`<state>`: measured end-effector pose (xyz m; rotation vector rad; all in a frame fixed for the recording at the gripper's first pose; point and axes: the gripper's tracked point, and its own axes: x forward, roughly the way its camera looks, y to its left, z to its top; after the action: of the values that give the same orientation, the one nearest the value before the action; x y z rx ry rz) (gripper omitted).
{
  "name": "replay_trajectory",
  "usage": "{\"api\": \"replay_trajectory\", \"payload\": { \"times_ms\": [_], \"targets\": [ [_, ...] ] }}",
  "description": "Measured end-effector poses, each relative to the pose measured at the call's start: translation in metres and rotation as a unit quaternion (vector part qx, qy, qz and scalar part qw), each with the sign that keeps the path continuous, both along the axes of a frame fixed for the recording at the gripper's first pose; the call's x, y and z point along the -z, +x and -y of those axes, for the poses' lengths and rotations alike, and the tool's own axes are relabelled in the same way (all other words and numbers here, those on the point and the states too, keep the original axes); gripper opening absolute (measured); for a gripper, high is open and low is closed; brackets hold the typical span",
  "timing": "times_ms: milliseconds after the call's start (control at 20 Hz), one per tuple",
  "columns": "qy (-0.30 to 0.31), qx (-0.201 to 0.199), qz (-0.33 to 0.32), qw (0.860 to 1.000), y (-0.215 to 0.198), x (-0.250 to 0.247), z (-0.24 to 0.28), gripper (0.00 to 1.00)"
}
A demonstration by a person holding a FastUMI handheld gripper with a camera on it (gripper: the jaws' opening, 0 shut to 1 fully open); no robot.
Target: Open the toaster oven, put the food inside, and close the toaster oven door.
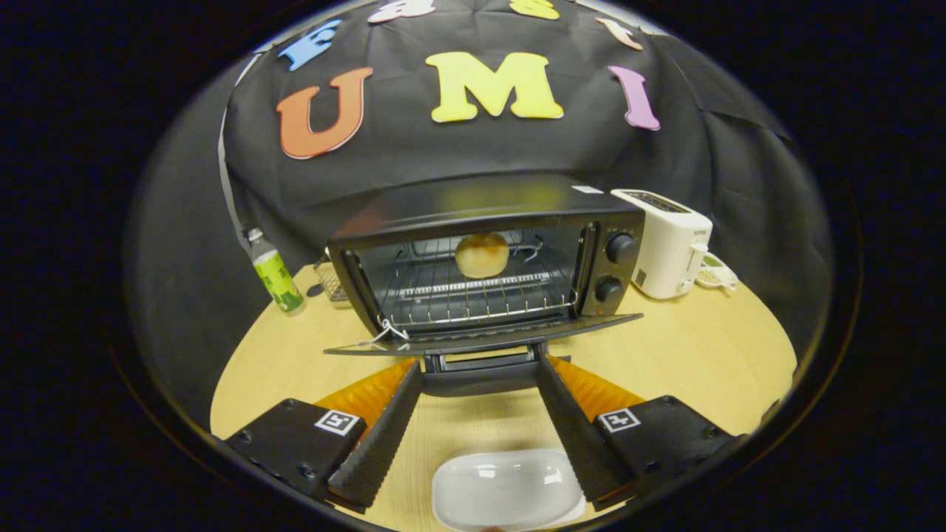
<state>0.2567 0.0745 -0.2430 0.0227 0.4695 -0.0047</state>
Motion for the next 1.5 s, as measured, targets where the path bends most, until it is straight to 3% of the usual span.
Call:
{"api": "replay_trajectory", "payload": {
  "times_ms": [250,650,1100,1500],
  "targets": [
    [0.023,0.006,0.028,0.999,-0.002,-0.009,-0.004,1.0],
    [-0.005,-0.016,0.078,0.997,-0.03,-0.056,-0.004,1.0],
    [0.021,0.007,-0.047,0.999,-0.024,0.047,0.026,1.0],
    [0.007,0.002,0.025,1.0,0.005,0.022,0.029,1.0]
  ]
}}
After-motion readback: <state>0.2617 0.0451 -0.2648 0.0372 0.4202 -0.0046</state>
